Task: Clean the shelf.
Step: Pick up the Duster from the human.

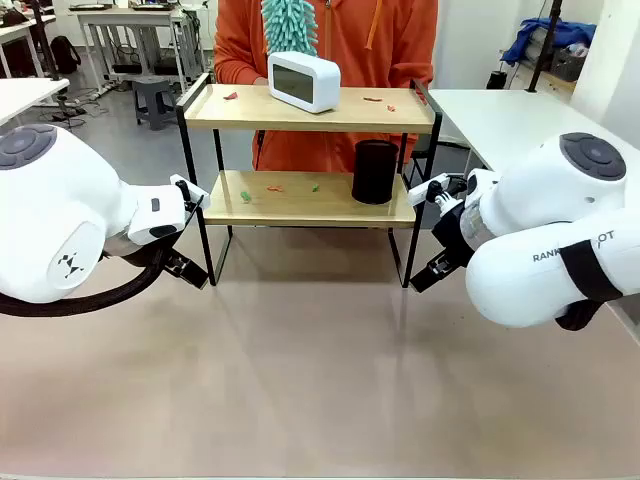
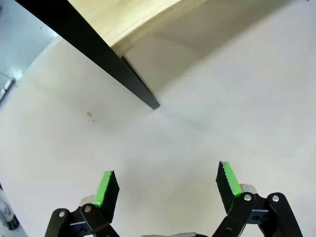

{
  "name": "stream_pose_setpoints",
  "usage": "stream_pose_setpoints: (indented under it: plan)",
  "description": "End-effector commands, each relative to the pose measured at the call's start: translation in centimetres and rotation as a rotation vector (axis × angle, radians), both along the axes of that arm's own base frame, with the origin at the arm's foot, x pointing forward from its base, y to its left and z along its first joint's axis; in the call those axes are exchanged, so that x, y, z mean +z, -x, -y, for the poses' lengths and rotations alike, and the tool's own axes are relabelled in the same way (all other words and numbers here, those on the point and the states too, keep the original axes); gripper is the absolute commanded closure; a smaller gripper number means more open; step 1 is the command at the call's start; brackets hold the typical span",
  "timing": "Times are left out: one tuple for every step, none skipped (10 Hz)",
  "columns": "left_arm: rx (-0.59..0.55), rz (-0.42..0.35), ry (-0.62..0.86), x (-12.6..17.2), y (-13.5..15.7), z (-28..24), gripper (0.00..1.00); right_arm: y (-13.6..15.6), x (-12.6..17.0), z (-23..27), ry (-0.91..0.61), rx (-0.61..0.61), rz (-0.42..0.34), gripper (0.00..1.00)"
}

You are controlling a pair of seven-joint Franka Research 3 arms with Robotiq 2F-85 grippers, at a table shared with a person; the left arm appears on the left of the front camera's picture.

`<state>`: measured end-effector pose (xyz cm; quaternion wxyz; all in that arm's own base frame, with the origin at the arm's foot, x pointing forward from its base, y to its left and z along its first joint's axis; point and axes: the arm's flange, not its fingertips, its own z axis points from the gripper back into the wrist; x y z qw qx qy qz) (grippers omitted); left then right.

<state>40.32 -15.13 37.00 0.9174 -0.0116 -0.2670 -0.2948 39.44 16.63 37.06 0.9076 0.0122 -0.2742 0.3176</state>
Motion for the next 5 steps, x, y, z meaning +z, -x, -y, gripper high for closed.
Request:
stream_pose_setpoints:
  plan:
    - [0.0,0.0,0.0,0.02,0.0,0.0,0.0,0.0,0.0,0.0,0.0,0.0,0.0,0.0]
    - [0.0,0.0,0.0,0.02,0.0,0.0,0.0,0.0,0.0,0.0,0.0,0.0,0.0,0.0]
    - [0.0,0.0,0.0,0.02,0.0,0.0,0.0,0.0,0.0,0.0,0.0,0.0,0.0,0.0]
    - [0.0,0.0,0.0,0.02,0.0,0.0,0.0,0.0,0.0,0.0,0.0,0.0,0.0,0.0]
    - [0.0,0.0,0.0,0.02,0.0,0.0,0.0,0.0,0.0,0.0,0.0,0.0,0.0,0.0]
